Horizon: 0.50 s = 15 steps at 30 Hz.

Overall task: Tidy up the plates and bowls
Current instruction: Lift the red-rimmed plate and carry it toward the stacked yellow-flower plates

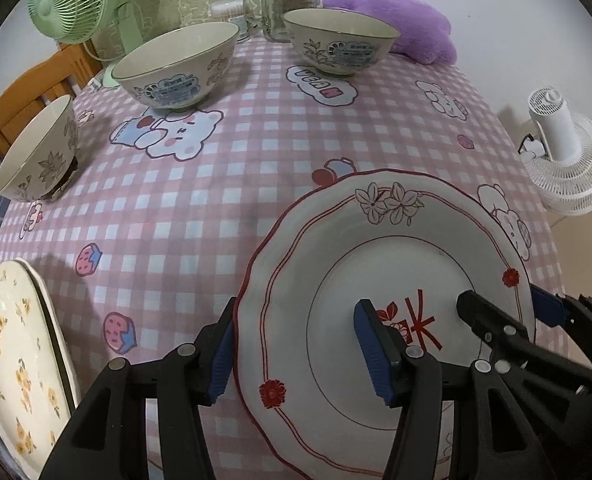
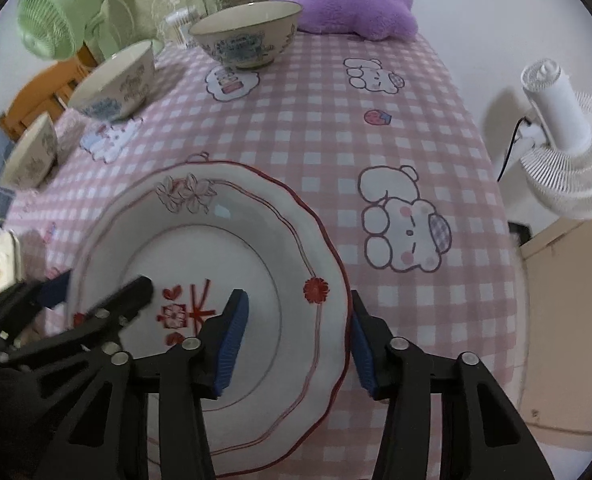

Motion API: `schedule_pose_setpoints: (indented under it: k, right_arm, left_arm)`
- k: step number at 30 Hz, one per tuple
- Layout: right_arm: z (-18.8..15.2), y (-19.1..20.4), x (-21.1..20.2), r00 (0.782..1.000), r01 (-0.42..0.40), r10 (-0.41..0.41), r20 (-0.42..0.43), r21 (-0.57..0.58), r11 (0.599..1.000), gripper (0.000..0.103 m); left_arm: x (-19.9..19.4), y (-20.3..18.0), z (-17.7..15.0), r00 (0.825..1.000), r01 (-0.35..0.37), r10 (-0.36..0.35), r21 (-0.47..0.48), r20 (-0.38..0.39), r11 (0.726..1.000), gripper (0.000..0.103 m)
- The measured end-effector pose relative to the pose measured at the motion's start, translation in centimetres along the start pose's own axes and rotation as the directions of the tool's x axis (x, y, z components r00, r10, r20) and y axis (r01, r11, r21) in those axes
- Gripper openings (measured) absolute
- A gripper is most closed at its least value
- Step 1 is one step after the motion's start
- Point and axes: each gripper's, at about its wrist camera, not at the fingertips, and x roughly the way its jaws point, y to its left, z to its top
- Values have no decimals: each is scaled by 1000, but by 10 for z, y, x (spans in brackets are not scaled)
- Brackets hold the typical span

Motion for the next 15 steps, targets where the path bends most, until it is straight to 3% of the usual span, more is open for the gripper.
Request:
schedule_pose_setpoints:
  k: [15]
  right_arm:
    - [6, 4, -24, 1000, -16, 16, -11, 42, 999, 46]
  left_arm:
    - [-33, 3, -5, 999, -32, 32, 7, 23, 999, 57]
